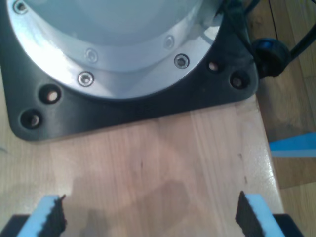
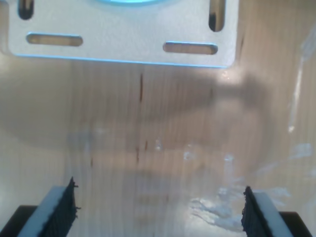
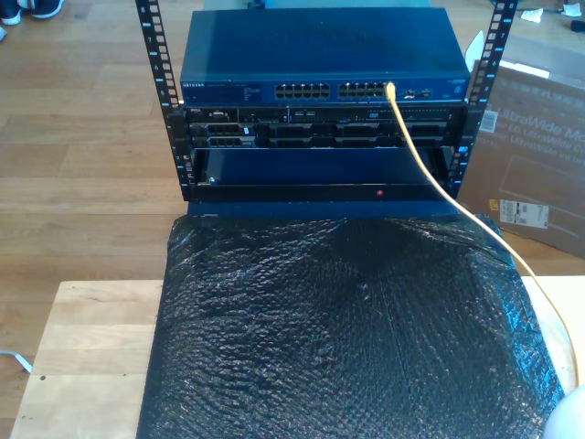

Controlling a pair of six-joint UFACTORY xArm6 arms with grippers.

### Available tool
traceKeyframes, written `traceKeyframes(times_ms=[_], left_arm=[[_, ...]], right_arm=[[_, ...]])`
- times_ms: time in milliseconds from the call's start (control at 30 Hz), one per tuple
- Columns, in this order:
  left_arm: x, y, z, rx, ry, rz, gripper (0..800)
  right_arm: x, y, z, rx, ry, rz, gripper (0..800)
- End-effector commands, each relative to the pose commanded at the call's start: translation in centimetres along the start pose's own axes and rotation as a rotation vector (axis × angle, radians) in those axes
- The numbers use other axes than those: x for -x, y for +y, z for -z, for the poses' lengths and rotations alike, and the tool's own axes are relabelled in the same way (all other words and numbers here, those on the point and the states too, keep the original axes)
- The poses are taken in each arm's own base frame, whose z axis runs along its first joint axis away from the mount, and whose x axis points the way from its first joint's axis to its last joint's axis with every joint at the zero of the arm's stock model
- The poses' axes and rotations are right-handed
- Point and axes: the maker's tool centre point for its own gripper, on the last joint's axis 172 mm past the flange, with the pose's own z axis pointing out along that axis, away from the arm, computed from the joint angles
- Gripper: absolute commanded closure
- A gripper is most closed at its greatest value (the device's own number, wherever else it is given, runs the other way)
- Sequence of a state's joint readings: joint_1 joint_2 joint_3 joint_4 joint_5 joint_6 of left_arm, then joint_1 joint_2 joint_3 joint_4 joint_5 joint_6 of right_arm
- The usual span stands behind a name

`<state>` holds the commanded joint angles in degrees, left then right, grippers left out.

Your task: Grab the cable and plug it in

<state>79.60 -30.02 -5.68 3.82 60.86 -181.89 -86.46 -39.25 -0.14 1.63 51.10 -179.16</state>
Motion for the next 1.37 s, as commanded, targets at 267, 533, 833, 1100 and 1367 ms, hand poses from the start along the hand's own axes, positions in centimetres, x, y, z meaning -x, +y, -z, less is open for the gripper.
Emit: traceKeyframes(times_ms=[267, 533, 833, 1100, 1367], left_arm=[[-0.02, 0.03, -0.03, 0.001, 0.001, -0.001, 0], [-0.02, 0.03, -0.03, 0.001, 0.001, -0.001, 0], [-0.02, 0.03, -0.03, 0.001, 0.001, -0.001, 0], [0.0, 0.03, 0.0, 0.001, 0.0, -0.001, 0], [-0.02, 0.03, -0.03, 0.001, 0.001, -0.001, 0]], right_arm=[[0.23, -0.18, -0.09, -0.004, -0.017, 0.001, 1], [0.26, -0.13, -0.06, -0.003, -0.019, 0.001, 1], [0.26, -0.15, -0.06, -0.004, -0.019, 0.002, 1], [0.26, -0.15, -0.06, -0.004, -0.019, 0.002, 1], [0.26, -0.13, -0.06, -0.003, -0.019, 0.001, 1]])
